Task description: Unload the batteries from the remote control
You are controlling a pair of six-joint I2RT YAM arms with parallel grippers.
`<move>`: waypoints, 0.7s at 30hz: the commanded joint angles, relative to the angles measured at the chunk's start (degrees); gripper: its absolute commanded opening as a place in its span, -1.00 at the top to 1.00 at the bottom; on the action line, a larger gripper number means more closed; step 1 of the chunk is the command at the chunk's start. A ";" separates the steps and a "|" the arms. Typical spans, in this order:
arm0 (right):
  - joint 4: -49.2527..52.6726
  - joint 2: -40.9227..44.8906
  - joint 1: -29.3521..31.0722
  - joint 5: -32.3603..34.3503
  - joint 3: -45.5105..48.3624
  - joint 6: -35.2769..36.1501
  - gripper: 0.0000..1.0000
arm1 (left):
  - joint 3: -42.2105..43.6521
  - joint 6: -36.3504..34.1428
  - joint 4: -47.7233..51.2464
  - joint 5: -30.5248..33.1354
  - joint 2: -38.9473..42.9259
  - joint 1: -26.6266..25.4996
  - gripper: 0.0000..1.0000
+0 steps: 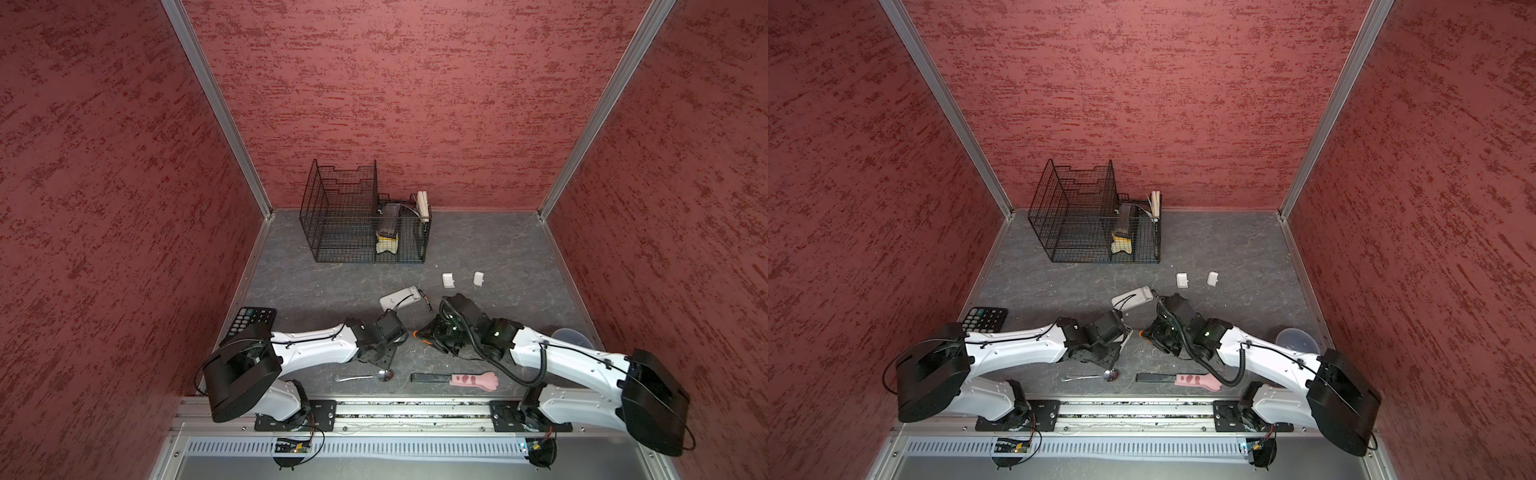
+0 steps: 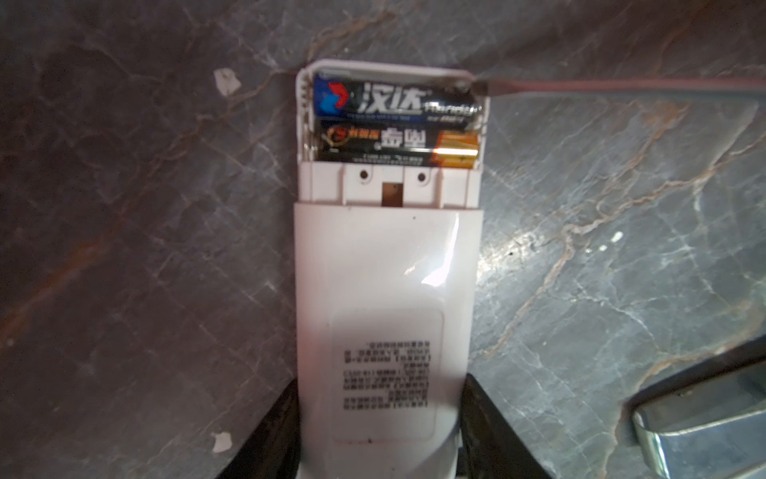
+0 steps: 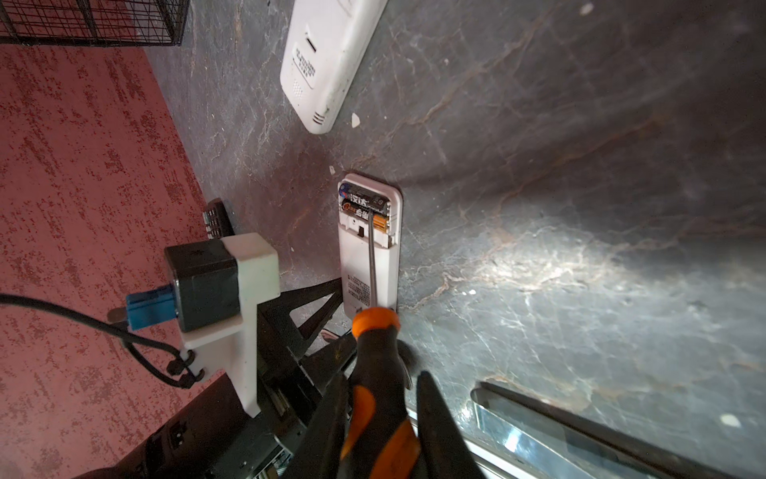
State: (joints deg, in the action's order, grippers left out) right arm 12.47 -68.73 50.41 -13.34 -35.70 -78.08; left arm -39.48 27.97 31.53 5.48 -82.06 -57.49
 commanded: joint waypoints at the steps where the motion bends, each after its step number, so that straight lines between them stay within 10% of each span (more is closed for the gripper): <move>1: -1.70 0.17 -0.19 0.35 1.05 -4.16 1.00 | 0.11 -0.46 -1.44 1.83 -1.34 0.81 0.07; 21: -3.72 -0.22 -0.21 0.23 3.18 -4.85 1.00 | -0.11 -0.71 -1.40 1.38 -1.83 0.83 0.08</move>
State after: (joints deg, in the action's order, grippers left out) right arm 10.20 -68.73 50.41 -13.69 -33.15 -79.11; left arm -39.55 27.94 31.55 5.45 -82.13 -57.47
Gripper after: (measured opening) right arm 0.272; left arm 0.551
